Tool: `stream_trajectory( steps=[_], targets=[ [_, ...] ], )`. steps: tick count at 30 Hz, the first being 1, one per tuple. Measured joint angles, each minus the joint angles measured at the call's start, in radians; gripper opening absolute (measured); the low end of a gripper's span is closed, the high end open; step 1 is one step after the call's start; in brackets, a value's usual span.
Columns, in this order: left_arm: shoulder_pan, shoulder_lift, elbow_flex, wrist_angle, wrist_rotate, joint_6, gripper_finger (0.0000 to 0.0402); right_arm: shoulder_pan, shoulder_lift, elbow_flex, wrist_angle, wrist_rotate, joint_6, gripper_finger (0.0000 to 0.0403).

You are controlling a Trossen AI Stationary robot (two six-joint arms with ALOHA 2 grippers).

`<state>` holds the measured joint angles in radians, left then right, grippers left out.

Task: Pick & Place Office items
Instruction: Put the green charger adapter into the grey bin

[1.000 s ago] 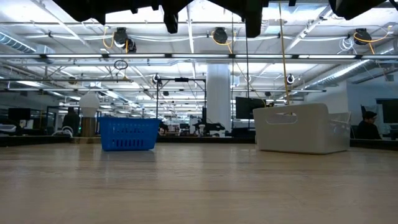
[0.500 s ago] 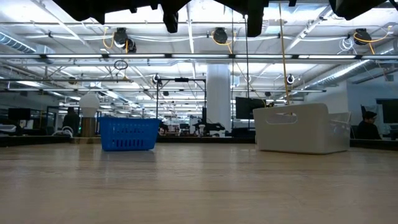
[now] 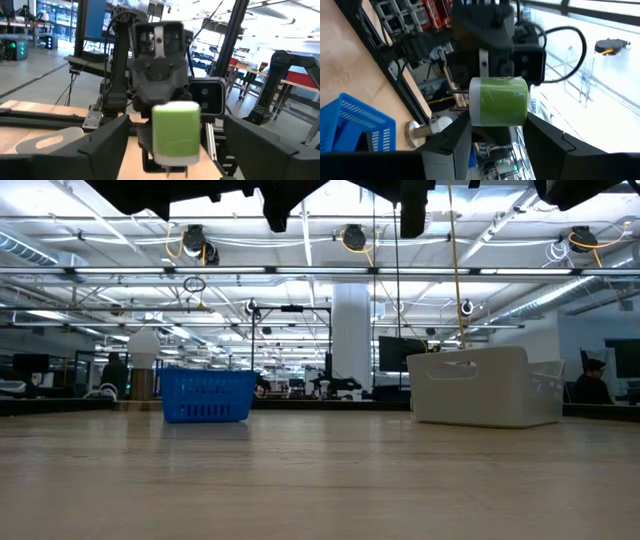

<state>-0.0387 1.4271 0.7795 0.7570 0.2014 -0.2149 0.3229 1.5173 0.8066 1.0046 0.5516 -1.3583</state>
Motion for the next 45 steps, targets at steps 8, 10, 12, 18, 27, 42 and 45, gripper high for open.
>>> stream_trajectory(
  steps=[8,10,12,18,27,42,45],
  targets=[
    [0.038,-0.109,0.0,-0.134,0.084,-0.024,0.0347,0.045,-0.073,-0.009,-0.04,0.055,0.031,0.0143],
    [0.053,-0.156,0.0,-0.217,0.103,-0.018,0.0348,0.068,-0.11,-0.011,-0.073,0.065,0.033,0.0143],
    [0.062,-0.213,0.0,-0.301,0.11,-0.002,0.0348,0.097,-0.154,-0.017,-0.131,0.115,0.046,0.0143],
    [0.065,-0.374,0.0,-0.555,0.073,0.094,0.0316,0.16,-0.311,-0.039,-0.327,0.162,0.183,0.0143],
    [0.022,-0.586,0.0,-0.952,-0.061,0.27,0.0136,0.206,-0.623,-0.079,-0.672,0.156,0.549,0.0143],
    [-0.017,-0.833,-0.313,-0.821,-0.196,0.317,0.0004,0.302,-1.018,-0.084,-1.214,0.147,1.134,0.0143],
    [-0.017,-0.879,-0.395,-0.763,-0.195,0.327,0.0007,0.303,-1.06,-0.111,-1.27,0.084,1.186,0.0143]
  ],
)
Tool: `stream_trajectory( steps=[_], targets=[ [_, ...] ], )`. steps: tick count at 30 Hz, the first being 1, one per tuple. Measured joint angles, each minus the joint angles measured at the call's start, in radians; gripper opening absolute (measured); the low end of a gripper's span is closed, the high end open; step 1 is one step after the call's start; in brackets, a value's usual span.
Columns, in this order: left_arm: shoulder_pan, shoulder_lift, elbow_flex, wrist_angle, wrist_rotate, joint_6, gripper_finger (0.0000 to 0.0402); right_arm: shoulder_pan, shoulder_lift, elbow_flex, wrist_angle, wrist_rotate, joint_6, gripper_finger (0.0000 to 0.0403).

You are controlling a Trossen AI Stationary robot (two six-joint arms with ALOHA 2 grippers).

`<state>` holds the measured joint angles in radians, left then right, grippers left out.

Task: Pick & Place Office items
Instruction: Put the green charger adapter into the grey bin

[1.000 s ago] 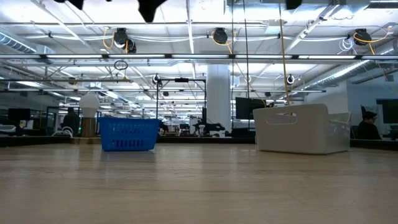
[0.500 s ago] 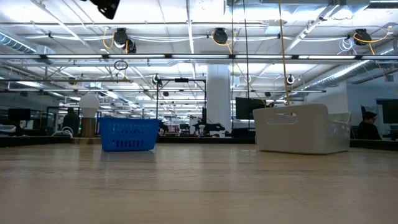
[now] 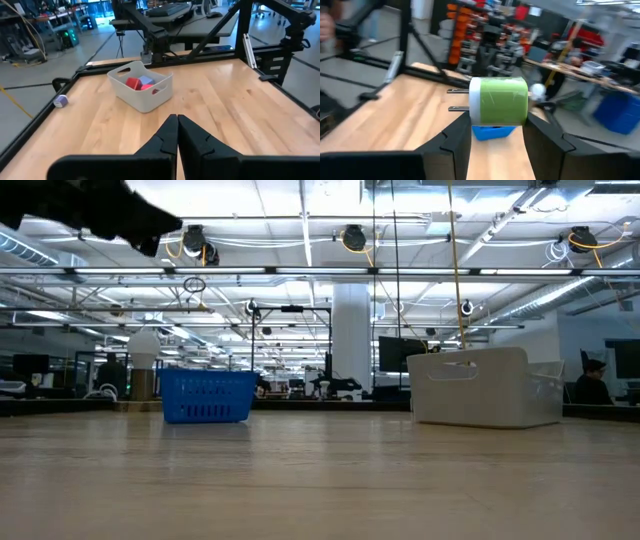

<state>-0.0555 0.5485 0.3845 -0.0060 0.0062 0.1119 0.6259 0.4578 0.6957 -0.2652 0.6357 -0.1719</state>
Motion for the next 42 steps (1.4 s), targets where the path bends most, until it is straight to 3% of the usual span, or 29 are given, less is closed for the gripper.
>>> stream_trajectory(
  steps=[5,11,21,34,42],
  targets=[
    [0.0,-0.058,-0.066,0.029,-0.001,0.011,0.0005,-0.002,-0.087,-0.116,0.03,-0.098,0.024,0.0143],
    [0.0,-0.067,-0.067,0.046,0.001,-0.023,0.0014,-0.019,-0.215,-0.27,0.138,-0.038,-0.009,0.0143],
    [0.0,-0.066,-0.067,0.049,0.001,-0.028,0.0023,-0.025,-0.455,-0.423,0.141,-0.064,0.01,0.0143],
    [0.0,-0.066,-0.067,0.07,0.003,-0.042,0.0024,-0.025,-0.454,-0.475,0.201,-0.057,-0.014,0.0143],
    [0.0,-0.066,-0.067,0.07,-0.006,-0.039,0.0024,-0.025,-0.404,-0.399,0.246,0.084,-0.098,0.0143]
  ],
)
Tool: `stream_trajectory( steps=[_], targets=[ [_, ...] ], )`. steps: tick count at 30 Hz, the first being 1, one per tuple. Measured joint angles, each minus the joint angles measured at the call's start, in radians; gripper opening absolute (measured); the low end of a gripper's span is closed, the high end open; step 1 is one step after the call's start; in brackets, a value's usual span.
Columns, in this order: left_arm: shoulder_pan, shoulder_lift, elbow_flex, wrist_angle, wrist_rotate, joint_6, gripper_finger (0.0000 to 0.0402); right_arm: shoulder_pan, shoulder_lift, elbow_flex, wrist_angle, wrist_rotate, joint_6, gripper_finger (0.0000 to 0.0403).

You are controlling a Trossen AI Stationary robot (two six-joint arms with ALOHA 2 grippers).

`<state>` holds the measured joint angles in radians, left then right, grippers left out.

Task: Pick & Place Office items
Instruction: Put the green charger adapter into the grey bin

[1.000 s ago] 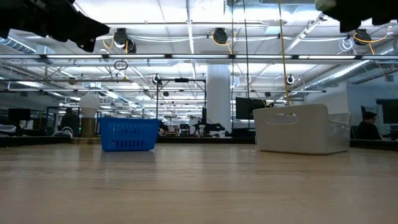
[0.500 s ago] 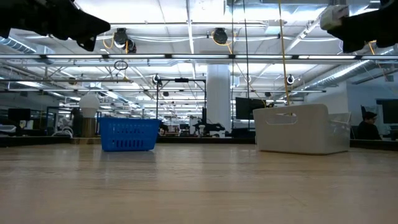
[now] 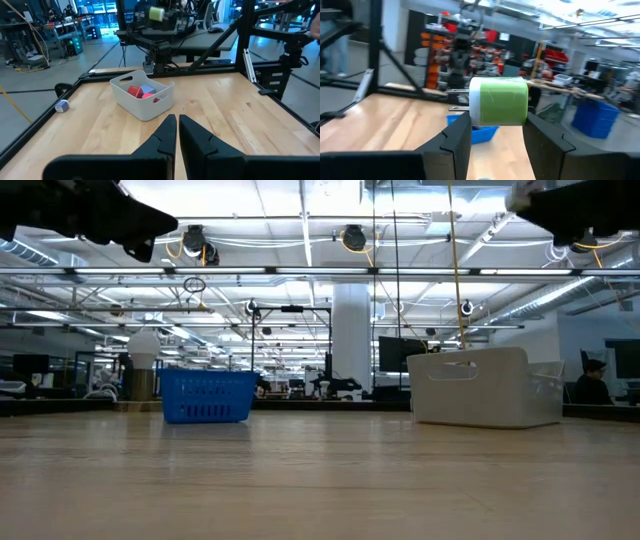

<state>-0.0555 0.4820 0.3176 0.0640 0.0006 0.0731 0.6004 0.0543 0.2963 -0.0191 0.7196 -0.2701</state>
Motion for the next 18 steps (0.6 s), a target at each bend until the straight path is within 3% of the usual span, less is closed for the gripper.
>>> stream_trajectory(
  steps=[6,11,14,18],
  targets=[
    [0.0,0.001,0.0,0.012,-0.002,0.001,0.0024,0.0,0.205,0.171,-0.082,0.09,0.015,0.0143],
    [0.0,0.001,0.0,0.012,-0.002,0.001,0.0024,-0.039,0.429,0.347,-0.318,0.144,0.174,0.0143],
    [0.0,0.001,0.0,0.012,-0.002,0.001,0.0024,-0.097,0.538,0.438,-0.463,0.118,0.282,0.0143],
    [0.0,0.001,0.0,0.01,-0.002,-0.001,0.0024,-0.213,0.647,0.528,-0.595,-0.016,0.394,0.0143]
  ],
)
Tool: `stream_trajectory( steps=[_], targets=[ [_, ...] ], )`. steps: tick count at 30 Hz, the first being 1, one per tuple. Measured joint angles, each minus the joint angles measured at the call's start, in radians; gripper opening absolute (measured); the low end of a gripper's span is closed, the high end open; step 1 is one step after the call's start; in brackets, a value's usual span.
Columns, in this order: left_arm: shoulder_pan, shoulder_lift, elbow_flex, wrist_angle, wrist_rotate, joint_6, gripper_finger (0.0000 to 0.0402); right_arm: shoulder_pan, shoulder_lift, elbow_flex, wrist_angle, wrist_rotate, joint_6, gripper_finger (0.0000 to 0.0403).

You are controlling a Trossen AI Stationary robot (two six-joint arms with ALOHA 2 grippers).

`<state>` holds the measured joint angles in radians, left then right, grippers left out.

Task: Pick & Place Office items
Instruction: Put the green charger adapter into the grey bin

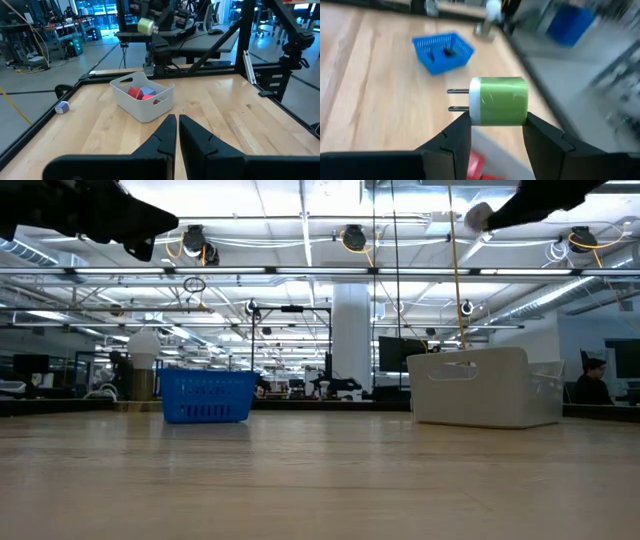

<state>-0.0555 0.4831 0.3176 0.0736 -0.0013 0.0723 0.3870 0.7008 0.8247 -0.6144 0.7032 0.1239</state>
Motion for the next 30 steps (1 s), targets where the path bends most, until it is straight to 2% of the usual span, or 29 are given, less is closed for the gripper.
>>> stream_trajectory(
  steps=[8,13,20,30],
  targets=[
    [0.0,0.0,0.0,-0.001,0.0,0.001,0.0024,-0.282,0.157,0.065,-0.182,-0.305,0.091,0.0143],
    [0.0,0.0,0.0,-0.002,0.0,0.001,0.0024,-0.406,0.252,0.065,-0.248,-0.432,0.08,0.0143],
    [0.0,0.0,0.0,-0.003,0.0,0.001,0.0024,-0.476,0.379,0.065,-0.247,-0.529,0.055,0.0143],
    [0.0,0.0,0.0,-0.003,0.0,0.0,0.0024,-0.509,0.543,0.065,-0.258,-0.552,0.042,0.0143]
  ],
)
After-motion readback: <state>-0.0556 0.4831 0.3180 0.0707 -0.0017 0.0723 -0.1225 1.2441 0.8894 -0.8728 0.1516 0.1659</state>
